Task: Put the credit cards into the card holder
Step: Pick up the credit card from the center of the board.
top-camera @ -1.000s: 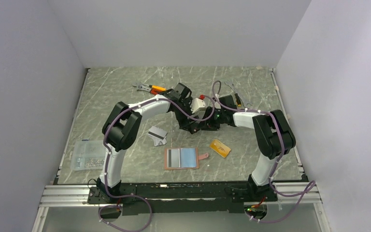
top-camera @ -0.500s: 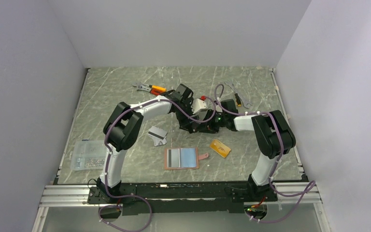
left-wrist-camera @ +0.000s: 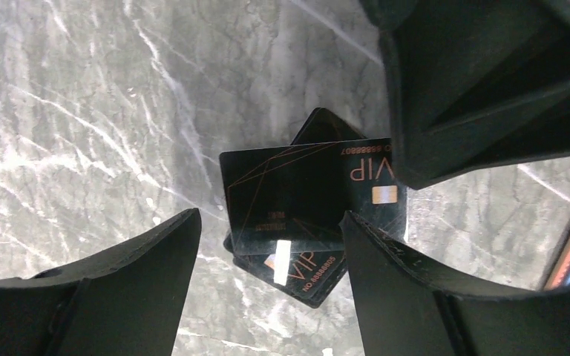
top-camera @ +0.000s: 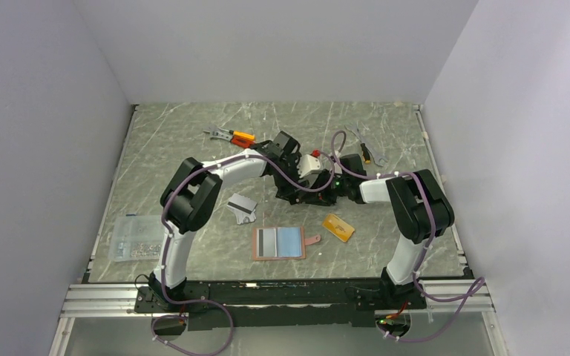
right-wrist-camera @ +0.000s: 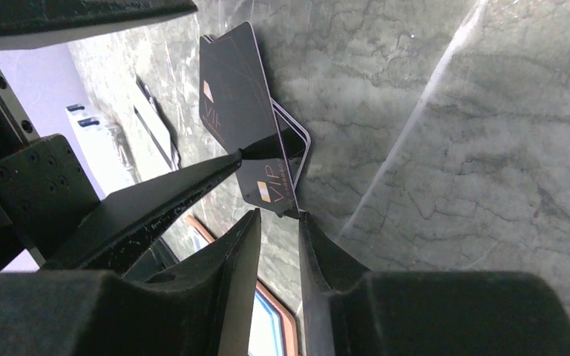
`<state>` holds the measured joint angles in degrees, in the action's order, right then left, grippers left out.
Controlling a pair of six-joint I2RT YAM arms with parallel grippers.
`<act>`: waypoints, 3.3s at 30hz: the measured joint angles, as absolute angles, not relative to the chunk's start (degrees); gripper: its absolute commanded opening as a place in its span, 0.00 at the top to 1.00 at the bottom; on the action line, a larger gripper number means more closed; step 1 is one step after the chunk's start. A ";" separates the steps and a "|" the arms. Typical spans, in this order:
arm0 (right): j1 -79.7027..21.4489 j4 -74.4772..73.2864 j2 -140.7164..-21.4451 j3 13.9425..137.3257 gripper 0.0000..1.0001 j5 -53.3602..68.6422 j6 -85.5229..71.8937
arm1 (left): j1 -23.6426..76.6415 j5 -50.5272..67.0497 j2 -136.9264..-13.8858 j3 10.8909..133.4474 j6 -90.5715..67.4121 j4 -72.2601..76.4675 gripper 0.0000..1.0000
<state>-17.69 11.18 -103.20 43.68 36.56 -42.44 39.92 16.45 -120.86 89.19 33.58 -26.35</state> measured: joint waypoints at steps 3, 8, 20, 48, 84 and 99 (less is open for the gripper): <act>-17.69 12.47 -103.20 43.11 0.66 36.84 -43.64 | 40.16 17.58 -120.86 88.92 33.36 -26.28 0.25; -17.65 14.11 -103.20 42.44 0.63 37.21 -45.06 | 40.10 20.43 -120.84 88.01 32.77 -25.52 0.25; -18.22 10.24 -100.66 42.59 0.64 32.38 -43.83 | 35.03 33.87 -120.77 87.48 30.04 -28.73 0.26; -18.59 -9.04 -114.87 77.12 0.55 31.00 -28.16 | 35.33 27.14 -109.86 72.44 38.24 -24.16 0.25; -18.76 15.59 -118.37 58.41 0.69 49.17 -39.31 | 40.49 15.97 -111.00 73.97 44.27 -23.64 0.27; -17.43 10.72 -105.23 50.78 0.63 39.46 -38.35 | 40.53 15.75 -111.00 73.95 44.31 -23.59 0.41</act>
<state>-17.43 10.72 -105.23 50.78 39.46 -38.35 40.53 15.75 -111.00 73.95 44.31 -23.59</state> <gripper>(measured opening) 0.361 0.613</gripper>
